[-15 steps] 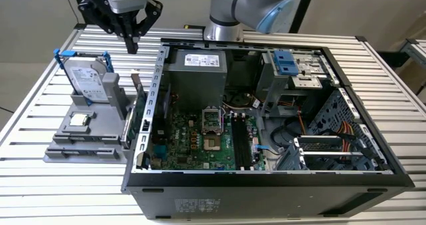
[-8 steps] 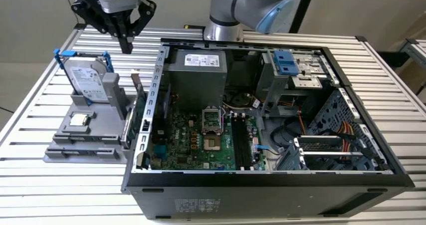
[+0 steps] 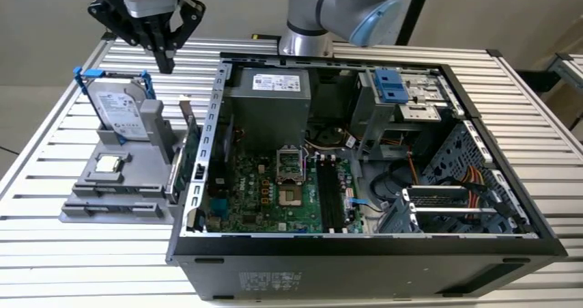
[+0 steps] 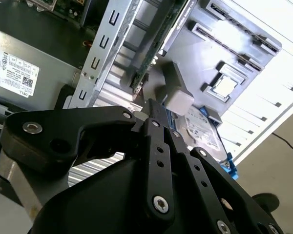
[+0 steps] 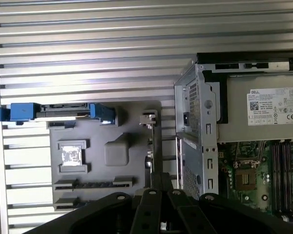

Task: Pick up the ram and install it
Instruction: 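Reach for the ram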

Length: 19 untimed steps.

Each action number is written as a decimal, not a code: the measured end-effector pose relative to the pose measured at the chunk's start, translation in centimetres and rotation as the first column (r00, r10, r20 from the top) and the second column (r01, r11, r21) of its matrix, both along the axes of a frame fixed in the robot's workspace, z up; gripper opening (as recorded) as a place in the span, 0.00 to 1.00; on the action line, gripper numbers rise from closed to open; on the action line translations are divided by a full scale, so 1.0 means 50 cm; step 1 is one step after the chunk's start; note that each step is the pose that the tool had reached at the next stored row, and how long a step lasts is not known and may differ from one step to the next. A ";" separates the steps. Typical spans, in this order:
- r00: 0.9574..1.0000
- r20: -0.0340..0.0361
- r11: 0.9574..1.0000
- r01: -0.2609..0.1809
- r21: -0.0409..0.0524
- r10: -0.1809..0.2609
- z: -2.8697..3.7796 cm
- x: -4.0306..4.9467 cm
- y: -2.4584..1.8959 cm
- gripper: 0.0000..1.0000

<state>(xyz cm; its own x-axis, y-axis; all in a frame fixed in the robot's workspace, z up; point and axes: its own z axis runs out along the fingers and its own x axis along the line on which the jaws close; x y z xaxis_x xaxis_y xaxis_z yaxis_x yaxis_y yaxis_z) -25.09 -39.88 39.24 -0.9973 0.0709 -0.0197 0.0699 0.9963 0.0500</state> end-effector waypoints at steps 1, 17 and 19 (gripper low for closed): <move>1.000 0.000 1.000 0.000 -0.001 0.000 0.000 -0.002 0.0000 0.00; 1.000 -0.003 1.000 0.000 -0.003 0.000 0.000 -0.032 0.0001 0.00; 1.000 -0.003 1.000 0.000 -0.003 0.000 0.000 -0.033 0.0001 0.00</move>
<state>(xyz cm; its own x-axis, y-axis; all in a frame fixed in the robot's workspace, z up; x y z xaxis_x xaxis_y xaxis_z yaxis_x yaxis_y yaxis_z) -26.74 -39.88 39.23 -0.9973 0.0708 -0.0167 0.0700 0.9965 0.0466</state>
